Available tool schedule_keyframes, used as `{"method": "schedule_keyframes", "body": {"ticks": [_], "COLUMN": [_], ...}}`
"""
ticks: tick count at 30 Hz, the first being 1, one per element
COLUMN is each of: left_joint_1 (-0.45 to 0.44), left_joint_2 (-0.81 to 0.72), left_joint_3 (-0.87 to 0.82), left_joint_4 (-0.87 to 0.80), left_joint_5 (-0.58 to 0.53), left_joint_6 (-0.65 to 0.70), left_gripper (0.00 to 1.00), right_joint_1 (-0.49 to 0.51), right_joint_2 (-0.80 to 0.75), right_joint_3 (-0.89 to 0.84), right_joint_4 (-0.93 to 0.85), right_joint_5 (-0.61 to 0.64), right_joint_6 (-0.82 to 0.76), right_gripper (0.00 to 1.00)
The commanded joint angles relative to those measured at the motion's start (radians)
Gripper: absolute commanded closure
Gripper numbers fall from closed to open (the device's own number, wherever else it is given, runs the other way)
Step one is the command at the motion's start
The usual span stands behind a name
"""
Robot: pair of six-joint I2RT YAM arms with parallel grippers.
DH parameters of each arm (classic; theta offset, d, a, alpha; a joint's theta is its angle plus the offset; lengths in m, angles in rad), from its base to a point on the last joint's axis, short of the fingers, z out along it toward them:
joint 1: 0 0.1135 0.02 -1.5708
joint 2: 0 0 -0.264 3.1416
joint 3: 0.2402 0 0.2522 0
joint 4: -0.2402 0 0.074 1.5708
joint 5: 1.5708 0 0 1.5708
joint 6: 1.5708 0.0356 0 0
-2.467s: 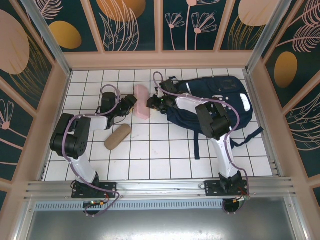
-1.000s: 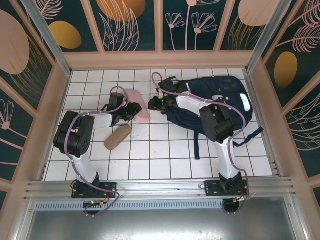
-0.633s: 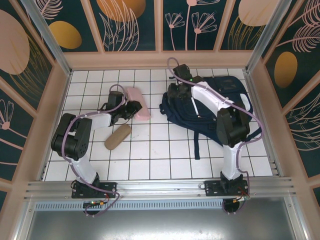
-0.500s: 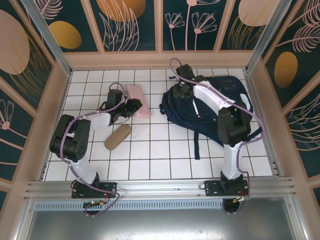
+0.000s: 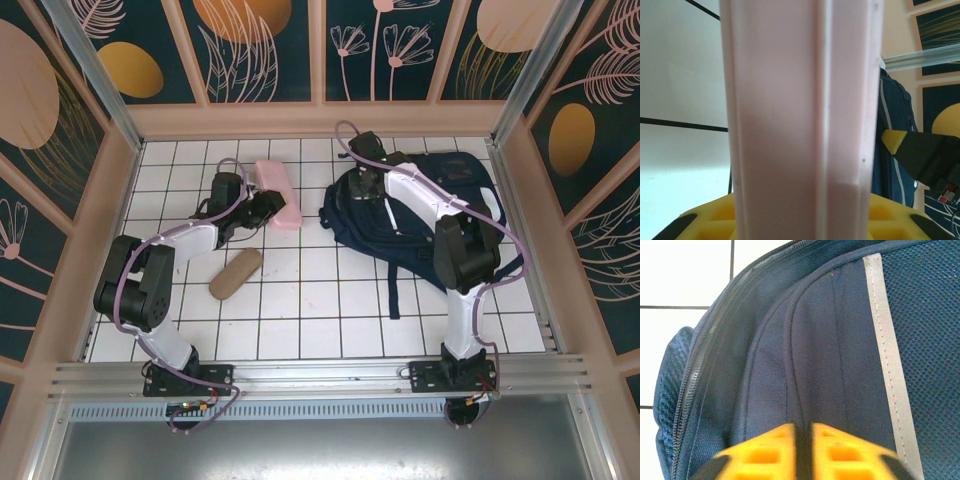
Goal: Pack the student bag
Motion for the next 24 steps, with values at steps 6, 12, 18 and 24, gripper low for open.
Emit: {"method": "schedule_keyframes", "body": {"ticks": [6, 12, 18, 24], "left_joint_1": [-0.028, -0.079, -0.144, -0.226], "left_joint_2": [0.009, 0.094, 0.183, 0.302], "left_joint_3": [0.090, 0.150, 0.267, 0.391], "left_joint_4": [0.093, 0.180, 0.198, 0.240], "left_joint_5": [0.063, 0.084, 0.092, 0.088], "left_joint_6": [-0.029, -0.092, -0.115, -0.178], "left_gripper": [0.68, 0.67, 0.67, 0.67], "right_joint_1": [-0.027, -0.094, -0.185, -0.247], "right_joint_2": [-0.053, -0.124, -0.209, -0.265], "right_joint_3": [0.082, 0.205, 0.258, 0.245], "right_joint_4": [-0.070, -0.123, -0.104, -0.069], "right_joint_5": [0.087, 0.037, -0.052, -0.157], "right_joint_6": [-0.015, -0.023, -0.012, 0.009], "right_gripper": [1.00, 1.00, 1.00, 1.00]}}
